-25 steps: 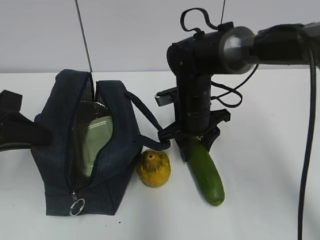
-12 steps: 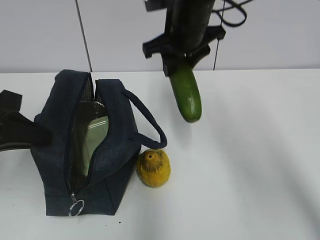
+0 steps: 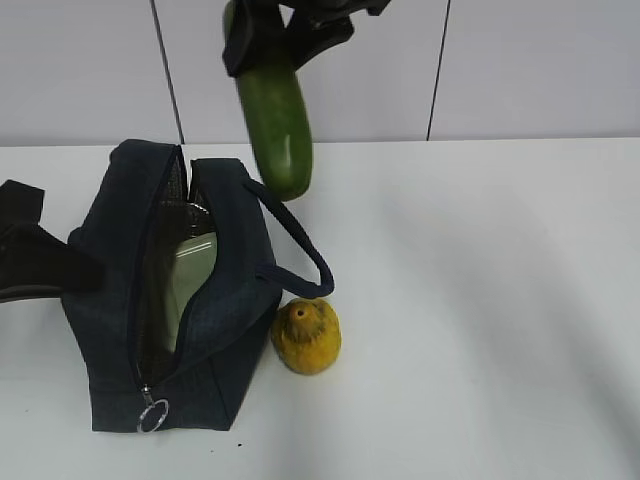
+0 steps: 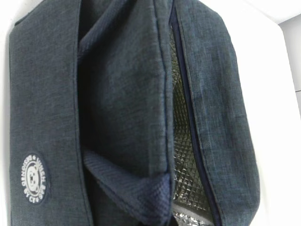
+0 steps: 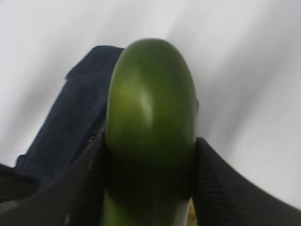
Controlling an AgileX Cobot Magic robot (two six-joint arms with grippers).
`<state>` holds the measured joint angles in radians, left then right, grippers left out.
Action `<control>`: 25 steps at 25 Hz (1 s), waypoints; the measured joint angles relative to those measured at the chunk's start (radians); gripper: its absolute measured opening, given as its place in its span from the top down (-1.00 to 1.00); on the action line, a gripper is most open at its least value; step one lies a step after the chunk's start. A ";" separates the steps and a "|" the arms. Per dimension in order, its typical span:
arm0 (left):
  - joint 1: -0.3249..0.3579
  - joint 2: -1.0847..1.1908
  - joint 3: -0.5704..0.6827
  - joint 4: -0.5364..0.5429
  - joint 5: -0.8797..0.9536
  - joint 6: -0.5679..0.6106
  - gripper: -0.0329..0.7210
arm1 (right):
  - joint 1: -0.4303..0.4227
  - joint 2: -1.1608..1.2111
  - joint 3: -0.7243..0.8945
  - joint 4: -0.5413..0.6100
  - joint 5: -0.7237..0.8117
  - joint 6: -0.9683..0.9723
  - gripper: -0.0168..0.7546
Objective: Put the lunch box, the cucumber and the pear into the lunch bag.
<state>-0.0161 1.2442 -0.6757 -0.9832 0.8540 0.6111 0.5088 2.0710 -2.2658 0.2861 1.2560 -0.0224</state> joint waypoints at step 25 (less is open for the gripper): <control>0.000 0.000 0.000 0.000 0.002 0.000 0.96 | 0.000 0.242 0.000 0.391 -0.011 -0.235 -0.52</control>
<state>-0.0161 1.2442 -0.6757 -0.9832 0.8561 0.6111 0.5088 2.3134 -2.2658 0.6771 1.2450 -0.2573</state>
